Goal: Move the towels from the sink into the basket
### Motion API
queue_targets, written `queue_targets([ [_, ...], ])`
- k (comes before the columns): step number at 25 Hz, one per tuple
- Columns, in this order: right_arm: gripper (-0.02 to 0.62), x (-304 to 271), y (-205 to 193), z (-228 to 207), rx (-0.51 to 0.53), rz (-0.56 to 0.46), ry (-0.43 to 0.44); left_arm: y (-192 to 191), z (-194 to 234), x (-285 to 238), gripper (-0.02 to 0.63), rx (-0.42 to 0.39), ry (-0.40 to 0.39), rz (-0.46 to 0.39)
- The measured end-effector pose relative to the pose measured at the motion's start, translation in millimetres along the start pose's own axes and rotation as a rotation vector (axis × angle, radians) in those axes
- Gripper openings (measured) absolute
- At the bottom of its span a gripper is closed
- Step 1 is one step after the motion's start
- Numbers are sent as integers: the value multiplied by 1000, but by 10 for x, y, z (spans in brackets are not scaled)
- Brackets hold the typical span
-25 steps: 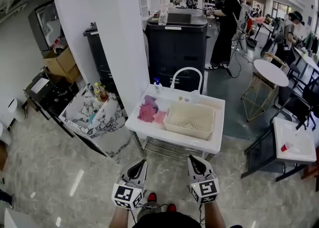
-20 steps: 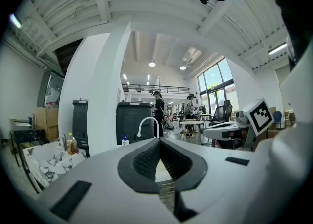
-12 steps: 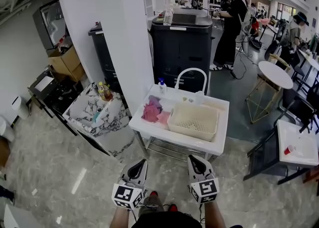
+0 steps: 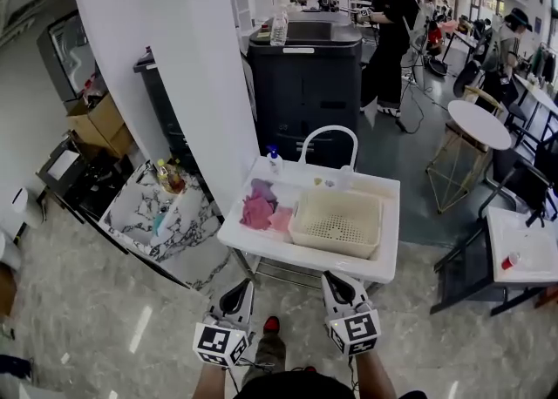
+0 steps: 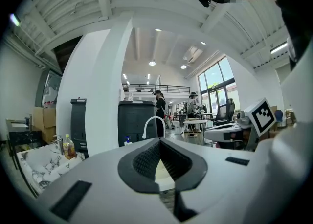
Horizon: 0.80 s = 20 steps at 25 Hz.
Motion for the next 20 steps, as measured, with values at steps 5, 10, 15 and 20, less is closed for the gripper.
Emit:
queue_targets([
  [5, 29, -586, 79, -170, -3, 18, -23, 72, 442, -534, 3, -7, -36, 0],
  [10, 29, -1130, 155, -285, -6, 38, -65, 94, 916, -1012, 3, 16, -69, 4],
  [15, 29, -1690, 146, -373, -14, 73, -108, 12, 1336, -1456, 3, 16, -121, 21],
  [20, 29, -2156, 113, -411, -28, 91, -149, -97, 1724, -1852, 3, 29, -177, 44],
])
Point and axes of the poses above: the fingertips, and each gripper's own axes: x backward along the fingers, z to its left, y out of its top, the point moved 9 cm from there along x, backward along the fingers, and after that the axes turned 6 degrees about y, right-handed, at the moved point
